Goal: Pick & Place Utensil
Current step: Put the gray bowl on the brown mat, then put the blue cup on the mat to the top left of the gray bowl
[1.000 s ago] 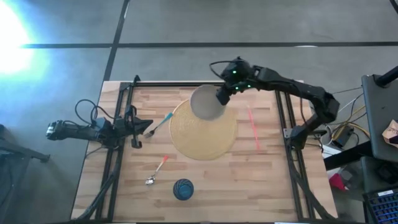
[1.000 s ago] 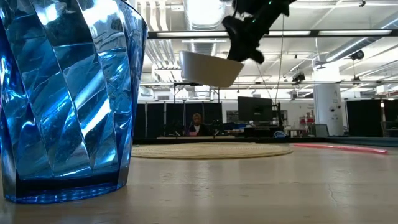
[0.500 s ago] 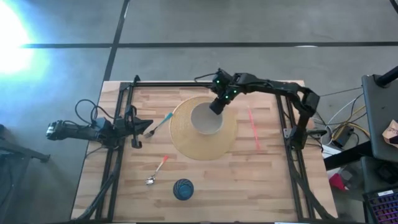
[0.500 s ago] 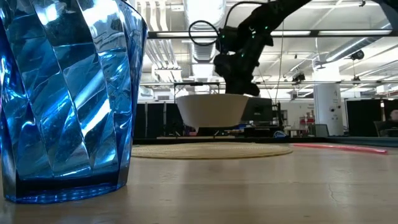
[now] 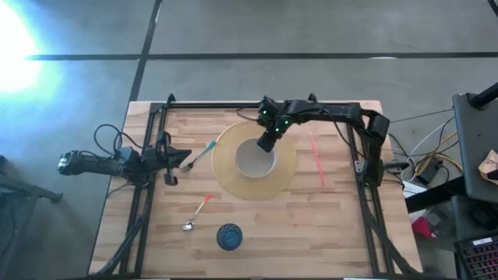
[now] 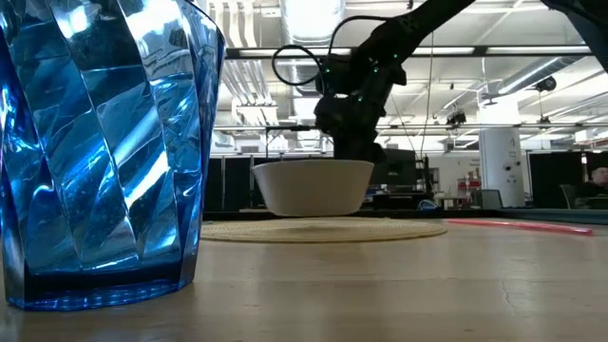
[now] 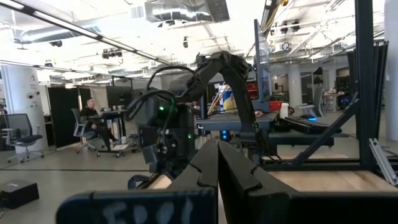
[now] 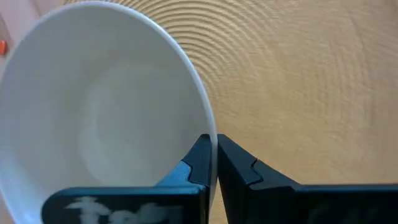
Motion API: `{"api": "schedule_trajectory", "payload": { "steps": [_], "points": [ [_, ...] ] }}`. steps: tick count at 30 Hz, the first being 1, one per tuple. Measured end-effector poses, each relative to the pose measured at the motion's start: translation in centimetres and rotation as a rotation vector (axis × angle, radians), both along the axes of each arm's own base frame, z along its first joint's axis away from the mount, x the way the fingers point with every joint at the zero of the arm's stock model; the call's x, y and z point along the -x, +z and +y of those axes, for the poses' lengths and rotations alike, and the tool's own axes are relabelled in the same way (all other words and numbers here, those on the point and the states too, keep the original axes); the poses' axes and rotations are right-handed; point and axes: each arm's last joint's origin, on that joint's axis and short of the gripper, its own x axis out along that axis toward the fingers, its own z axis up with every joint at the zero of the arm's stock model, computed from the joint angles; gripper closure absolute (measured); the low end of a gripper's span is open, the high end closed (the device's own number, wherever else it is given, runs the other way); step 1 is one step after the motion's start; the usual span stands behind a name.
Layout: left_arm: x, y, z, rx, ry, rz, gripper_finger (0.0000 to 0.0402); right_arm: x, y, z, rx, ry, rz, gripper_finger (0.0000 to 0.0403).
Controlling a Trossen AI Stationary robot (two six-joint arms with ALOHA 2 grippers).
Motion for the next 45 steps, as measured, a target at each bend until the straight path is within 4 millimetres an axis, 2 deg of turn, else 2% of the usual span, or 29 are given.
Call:
{"api": "schedule_trajectory", "payload": {
  "steps": [6,29,32,39,45],
  "points": [
    [0.0,0.0,0.0,0.0,0.0,0.0,0.0399,-1.06,-0.88,0.6,0.012,0.025,-0.026,0.039],
    [0.0,0.0,0.02,0.001,0.005,0.0,0.0399,-0.99,-1.11,0.77,0.043,0.102,-0.012,0.0388],
    [0.0,0.0,0.01,0.001,0.004,0.0,0.0399,-0.96,-1.13,0.78,0.047,0.113,-0.011,0.0373],
    [0.0,0.0,0.01,0.01,0.001,-0.002,0.0399,-0.96,-1.08,0.78,0.047,0.112,-0.012,0.0308],
    [0.0,-0.01,0.01,0.039,-0.007,-0.007,0.0399,-0.33,-0.4,0.95,0.041,0.128,0.01,0.0267]
  ]
}}
